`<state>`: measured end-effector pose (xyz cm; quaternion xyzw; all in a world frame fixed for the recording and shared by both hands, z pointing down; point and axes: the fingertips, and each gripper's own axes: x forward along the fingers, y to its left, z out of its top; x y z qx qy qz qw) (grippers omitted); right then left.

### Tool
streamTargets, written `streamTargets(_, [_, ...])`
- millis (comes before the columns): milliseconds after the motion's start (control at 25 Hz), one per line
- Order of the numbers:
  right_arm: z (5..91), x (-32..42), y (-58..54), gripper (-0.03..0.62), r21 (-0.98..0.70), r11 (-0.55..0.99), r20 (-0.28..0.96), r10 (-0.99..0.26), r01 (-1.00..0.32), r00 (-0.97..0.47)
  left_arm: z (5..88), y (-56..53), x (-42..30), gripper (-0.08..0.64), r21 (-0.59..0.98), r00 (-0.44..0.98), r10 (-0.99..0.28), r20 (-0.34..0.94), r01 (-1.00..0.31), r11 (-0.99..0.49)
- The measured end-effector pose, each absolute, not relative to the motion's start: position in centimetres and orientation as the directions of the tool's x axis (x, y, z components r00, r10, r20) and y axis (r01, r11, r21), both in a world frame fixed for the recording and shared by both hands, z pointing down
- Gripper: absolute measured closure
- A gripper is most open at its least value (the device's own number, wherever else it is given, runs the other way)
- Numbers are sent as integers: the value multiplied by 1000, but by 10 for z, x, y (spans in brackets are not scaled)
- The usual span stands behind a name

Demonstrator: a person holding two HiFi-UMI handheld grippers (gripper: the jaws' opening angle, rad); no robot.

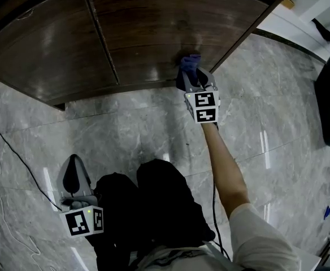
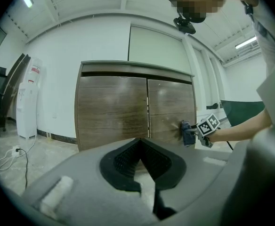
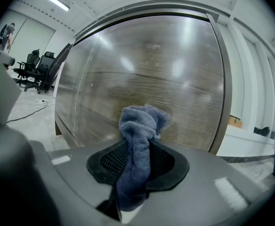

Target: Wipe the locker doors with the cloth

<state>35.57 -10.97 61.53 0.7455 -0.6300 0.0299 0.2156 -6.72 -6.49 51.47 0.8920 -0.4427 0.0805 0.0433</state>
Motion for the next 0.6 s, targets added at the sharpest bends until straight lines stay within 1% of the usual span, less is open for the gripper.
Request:
streamTargets(240, [572, 351, -113, 477, 268, -105, 262, -949, -958, 178, 516, -61, -63, 560, 9, 599, -779, 185, -794, -608])
streamTargets(600, [501, 336, -124, 477, 318, -110, 158, -973, -942, 168, 516, -66, -69, 560, 24, 598, -780, 184, -796, -605])
